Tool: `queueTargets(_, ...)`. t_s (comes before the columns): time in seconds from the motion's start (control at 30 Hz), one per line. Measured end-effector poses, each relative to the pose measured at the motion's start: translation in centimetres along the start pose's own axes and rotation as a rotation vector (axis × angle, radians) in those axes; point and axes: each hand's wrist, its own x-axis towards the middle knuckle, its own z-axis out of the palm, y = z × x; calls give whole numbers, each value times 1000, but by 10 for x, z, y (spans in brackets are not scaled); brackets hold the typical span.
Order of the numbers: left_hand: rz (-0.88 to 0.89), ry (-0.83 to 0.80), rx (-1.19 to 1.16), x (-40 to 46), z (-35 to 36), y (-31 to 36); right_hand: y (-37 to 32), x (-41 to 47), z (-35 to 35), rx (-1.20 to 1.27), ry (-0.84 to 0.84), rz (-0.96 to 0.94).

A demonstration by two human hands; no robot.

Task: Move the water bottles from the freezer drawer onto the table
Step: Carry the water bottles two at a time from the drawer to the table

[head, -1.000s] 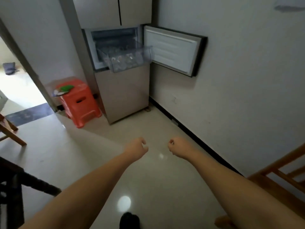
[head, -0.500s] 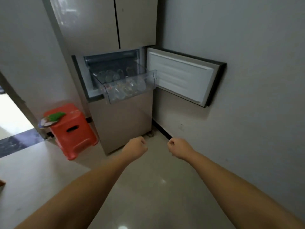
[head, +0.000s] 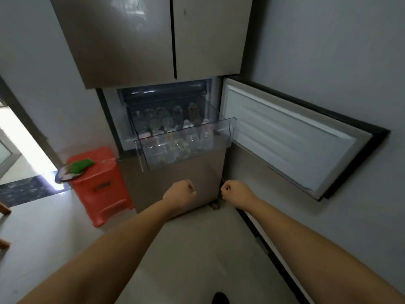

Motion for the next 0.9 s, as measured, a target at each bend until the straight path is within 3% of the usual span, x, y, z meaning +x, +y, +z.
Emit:
queueTargets(0.27, -51, 162, -120, 131, -50, 52, -16, 154, -81, 78, -54, -100)
queueTargets(0.47, -48, 306, -182, 210, -99, 61, -54, 239, -106, 43, 21, -202)
queueTargets(0.67, -103, 220, -245, 304, -122, 42, -80, 326, -126, 69, 111, -184)
queueTargets(0.9, -394, -20, -147, 383, -91, 13, -87, 398, -108, -53, -167, 84)
